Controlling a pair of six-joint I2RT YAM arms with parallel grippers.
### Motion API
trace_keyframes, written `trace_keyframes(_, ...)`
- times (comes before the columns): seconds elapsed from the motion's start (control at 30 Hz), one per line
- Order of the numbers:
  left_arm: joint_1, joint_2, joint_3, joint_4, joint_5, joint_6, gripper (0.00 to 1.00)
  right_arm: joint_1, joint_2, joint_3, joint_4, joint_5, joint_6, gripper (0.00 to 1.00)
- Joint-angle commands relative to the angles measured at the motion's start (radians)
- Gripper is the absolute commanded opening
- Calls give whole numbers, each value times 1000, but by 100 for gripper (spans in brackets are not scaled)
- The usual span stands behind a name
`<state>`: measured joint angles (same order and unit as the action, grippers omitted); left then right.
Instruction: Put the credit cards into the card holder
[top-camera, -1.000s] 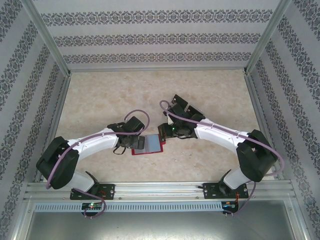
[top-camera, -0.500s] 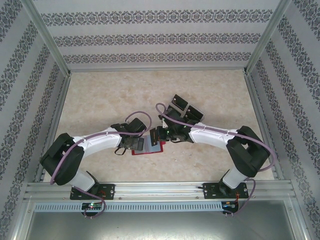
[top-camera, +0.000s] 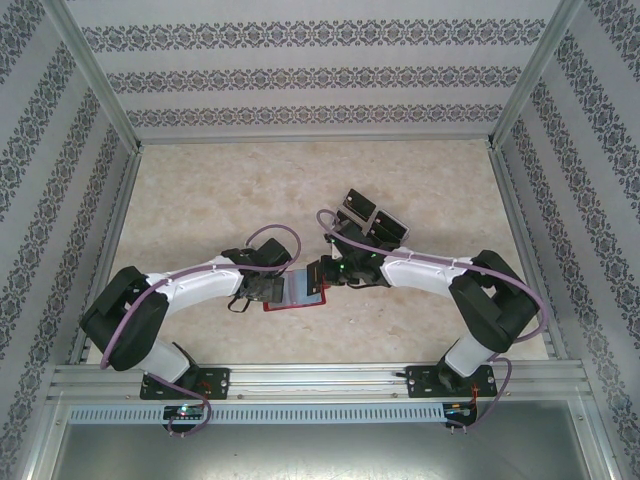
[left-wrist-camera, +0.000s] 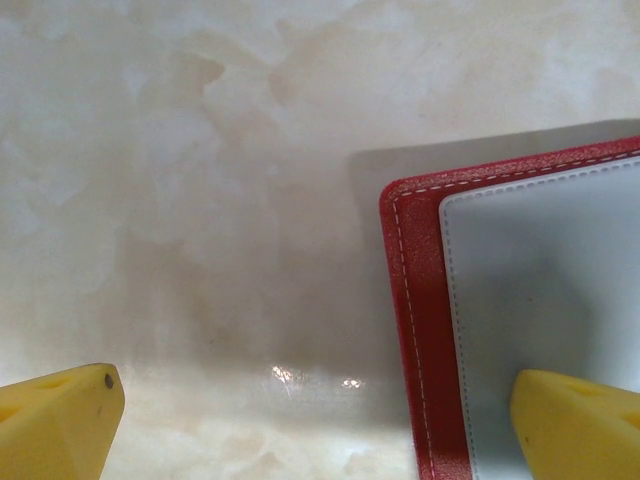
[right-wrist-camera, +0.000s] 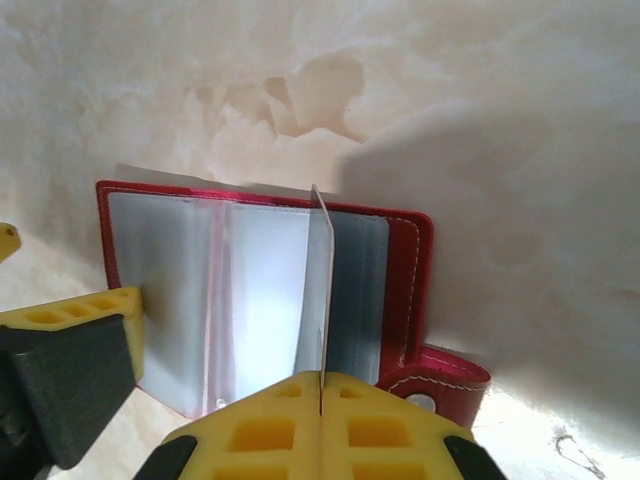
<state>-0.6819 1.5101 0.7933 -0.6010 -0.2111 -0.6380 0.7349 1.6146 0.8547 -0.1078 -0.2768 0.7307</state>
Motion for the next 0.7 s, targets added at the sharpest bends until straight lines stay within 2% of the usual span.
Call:
trace_keyframes(0.0,-14,7,-42,-46,-24,-23,100,-15,-38,-19,28,-32,-10,0)
trace_keyframes(0.27,-13,7,-46,-43,-22,-23,100,-16,-44,-20,160,-172,52,0)
trace_keyframes(0.67,-14,3,-42,-47,-19,-21,100,-5,108,-62,394,-287,146,0)
